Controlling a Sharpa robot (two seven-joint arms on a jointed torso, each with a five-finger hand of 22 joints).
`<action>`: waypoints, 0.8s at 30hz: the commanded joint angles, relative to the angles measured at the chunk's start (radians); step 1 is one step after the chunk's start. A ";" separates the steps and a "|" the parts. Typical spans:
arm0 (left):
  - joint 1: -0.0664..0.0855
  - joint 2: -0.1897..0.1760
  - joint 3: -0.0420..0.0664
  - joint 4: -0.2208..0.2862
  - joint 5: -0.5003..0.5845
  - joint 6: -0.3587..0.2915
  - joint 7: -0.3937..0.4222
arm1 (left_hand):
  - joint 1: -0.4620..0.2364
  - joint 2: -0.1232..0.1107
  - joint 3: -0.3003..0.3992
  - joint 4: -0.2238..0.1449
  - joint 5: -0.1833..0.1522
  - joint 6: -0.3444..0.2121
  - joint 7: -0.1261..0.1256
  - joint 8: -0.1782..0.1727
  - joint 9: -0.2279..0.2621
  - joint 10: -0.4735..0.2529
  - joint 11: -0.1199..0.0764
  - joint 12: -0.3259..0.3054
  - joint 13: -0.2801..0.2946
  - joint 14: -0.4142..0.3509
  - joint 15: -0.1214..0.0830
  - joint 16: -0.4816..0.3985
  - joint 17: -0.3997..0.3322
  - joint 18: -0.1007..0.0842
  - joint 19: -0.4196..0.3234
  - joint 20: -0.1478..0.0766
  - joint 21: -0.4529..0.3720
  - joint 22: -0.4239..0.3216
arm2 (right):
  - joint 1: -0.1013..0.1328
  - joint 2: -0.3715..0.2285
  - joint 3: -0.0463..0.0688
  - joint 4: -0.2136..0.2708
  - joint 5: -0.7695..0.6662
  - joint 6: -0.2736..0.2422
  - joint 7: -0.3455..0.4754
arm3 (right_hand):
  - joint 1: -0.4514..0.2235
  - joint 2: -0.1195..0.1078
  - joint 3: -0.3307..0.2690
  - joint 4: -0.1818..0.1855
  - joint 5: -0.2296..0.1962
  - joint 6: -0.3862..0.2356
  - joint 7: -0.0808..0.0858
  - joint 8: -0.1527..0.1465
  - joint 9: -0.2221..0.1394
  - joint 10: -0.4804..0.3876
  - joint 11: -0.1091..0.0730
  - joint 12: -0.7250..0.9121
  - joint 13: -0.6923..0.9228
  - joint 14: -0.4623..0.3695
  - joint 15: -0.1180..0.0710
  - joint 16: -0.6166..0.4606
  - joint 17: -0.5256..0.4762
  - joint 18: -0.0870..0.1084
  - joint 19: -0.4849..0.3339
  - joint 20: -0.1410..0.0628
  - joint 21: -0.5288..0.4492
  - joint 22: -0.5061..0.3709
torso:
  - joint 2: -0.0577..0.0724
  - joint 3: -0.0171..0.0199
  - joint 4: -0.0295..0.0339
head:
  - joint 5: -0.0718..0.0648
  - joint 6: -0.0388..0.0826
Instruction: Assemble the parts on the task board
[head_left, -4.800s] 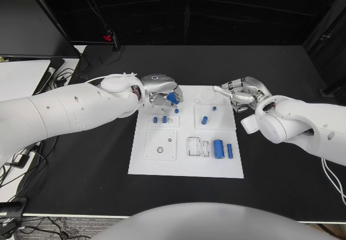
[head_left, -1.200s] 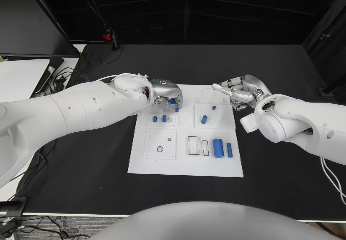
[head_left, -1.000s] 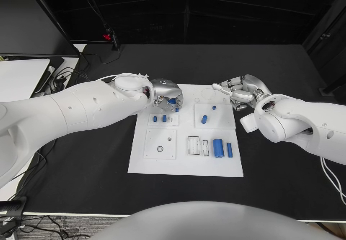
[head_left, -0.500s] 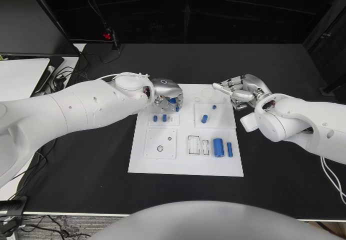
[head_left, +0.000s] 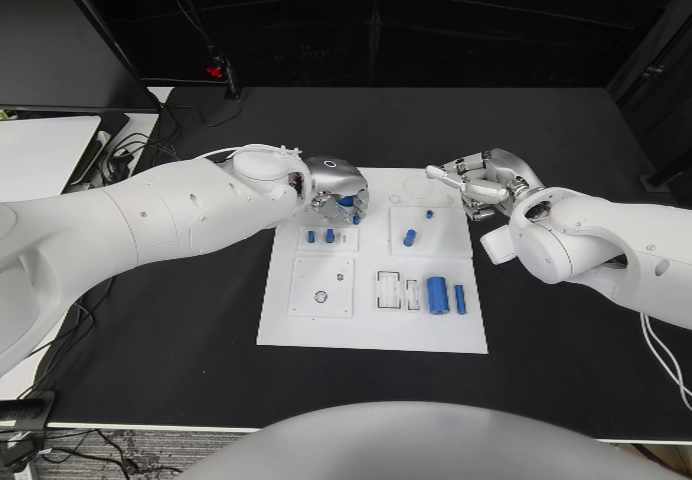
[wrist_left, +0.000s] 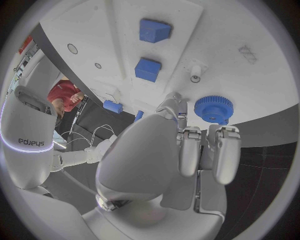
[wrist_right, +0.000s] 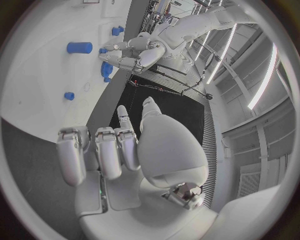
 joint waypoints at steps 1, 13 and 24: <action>-0.010 -0.001 -0.008 0.001 -0.069 0.048 -0.002 | -0.013 0.000 0.008 -0.001 -0.003 0.003 0.003 -0.006 -0.002 0.003 0.000 -0.007 -0.001 0.105 -0.006 0.001 0.263 -0.006 0.104 -0.004 0.003 0.263 | 0.001 0.000 0.001 0.001 0.009 0.005 0.007 | 0.000 0.012 -0.007 0.000 0.004 -0.001 -0.006 0.007 0.001 0.104 -0.007 0.002 0.263 0.106 -0.006 0.002 0.263 -0.007 0.107 -0.006 0.003 0.263 | 0.000 0.0003 0.0007 | -0.001 0.000; -0.011 -0.001 -0.008 0.003 -0.114 0.030 0.003 | -0.037 -0.014 0.011 -0.001 -0.002 -0.015 0.007 -0.025 -0.009 -0.011 0.004 -0.025 -0.001 0.105 -0.003 0.001 0.263 -0.006 0.104 -0.004 0.003 0.263 | 0.001 0.000 0.001 0.001 0.010 0.005 0.006 | 0.000 0.013 -0.008 0.000 0.004 -0.001 -0.007 0.007 0.001 0.104 -0.007 0.002 0.263 0.106 -0.006 0.002 0.263 -0.007 0.107 -0.006 0.003 0.263 | 0.000 0.0002 0.0002 | 0.000 0.000; -0.011 -0.001 -0.008 0.002 -0.116 0.013 0.013 | -0.055 -0.036 0.006 -0.002 -0.002 -0.032 0.010 -0.040 -0.012 -0.019 0.006 -0.034 0.000 0.105 -0.002 0.001 0.263 -0.006 0.104 -0.003 0.003 0.263 | 0.001 -0.001 0.001 0.001 0.010 0.006 0.006 | 0.000 0.014 -0.008 0.000 0.005 0.000 -0.007 0.008 0.001 0.104 -0.008 0.002 0.263 0.106 -0.007 0.002 0.263 -0.007 0.107 -0.007 0.003 0.263 | 0.001 0.0000 0.0001 | 0.001 -0.002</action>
